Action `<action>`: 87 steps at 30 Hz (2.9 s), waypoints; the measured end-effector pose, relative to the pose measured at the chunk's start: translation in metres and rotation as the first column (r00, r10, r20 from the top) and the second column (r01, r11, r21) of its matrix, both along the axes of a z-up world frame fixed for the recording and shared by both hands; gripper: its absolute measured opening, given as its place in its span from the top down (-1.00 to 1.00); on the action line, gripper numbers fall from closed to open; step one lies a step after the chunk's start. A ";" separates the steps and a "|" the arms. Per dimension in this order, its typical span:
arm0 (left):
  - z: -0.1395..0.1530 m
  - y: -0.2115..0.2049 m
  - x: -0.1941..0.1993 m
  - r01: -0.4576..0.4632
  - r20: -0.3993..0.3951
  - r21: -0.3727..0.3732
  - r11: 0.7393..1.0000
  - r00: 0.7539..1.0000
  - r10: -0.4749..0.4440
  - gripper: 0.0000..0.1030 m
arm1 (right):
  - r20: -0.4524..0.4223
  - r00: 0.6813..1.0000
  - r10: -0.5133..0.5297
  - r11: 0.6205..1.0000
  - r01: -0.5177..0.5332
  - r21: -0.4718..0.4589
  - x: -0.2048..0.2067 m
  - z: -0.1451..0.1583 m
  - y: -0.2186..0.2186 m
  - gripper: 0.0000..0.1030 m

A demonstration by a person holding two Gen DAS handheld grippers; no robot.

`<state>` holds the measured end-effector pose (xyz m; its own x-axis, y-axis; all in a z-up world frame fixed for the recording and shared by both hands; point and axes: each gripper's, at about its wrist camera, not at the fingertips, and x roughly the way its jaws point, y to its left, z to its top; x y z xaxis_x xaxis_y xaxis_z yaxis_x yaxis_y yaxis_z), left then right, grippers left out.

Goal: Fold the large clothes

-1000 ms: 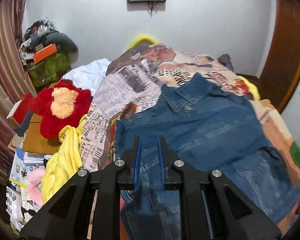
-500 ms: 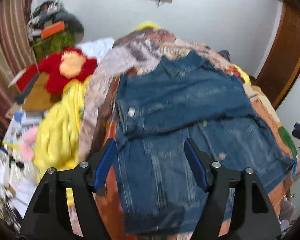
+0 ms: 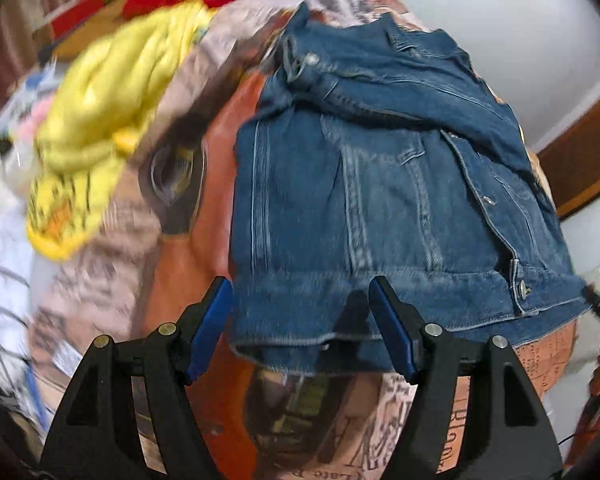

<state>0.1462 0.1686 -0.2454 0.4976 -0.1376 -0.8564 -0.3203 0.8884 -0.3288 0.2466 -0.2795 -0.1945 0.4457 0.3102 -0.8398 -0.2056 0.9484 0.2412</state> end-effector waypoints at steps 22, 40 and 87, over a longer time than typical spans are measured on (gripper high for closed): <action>0.019 0.010 -0.016 -0.080 0.081 0.019 0.997 0.994 0.078 0.96 | 0.110 0.992 0.053 0.997 -0.059 0.047 0.018 0.030 0.021 0.75; -0.036 0.014 -0.017 -0.099 -0.075 -0.235 0.967 0.994 0.084 -0.09 | 0.131 0.989 0.067 0.997 -0.071 0.020 0.013 0.030 0.021 0.75; 0.017 0.066 0.348 -0.023 0.013 0.250 0.968 1.000 0.020 0.84 | 0.213 0.976 0.035 0.989 -0.004 -0.146 0.336 0.040 0.094 0.85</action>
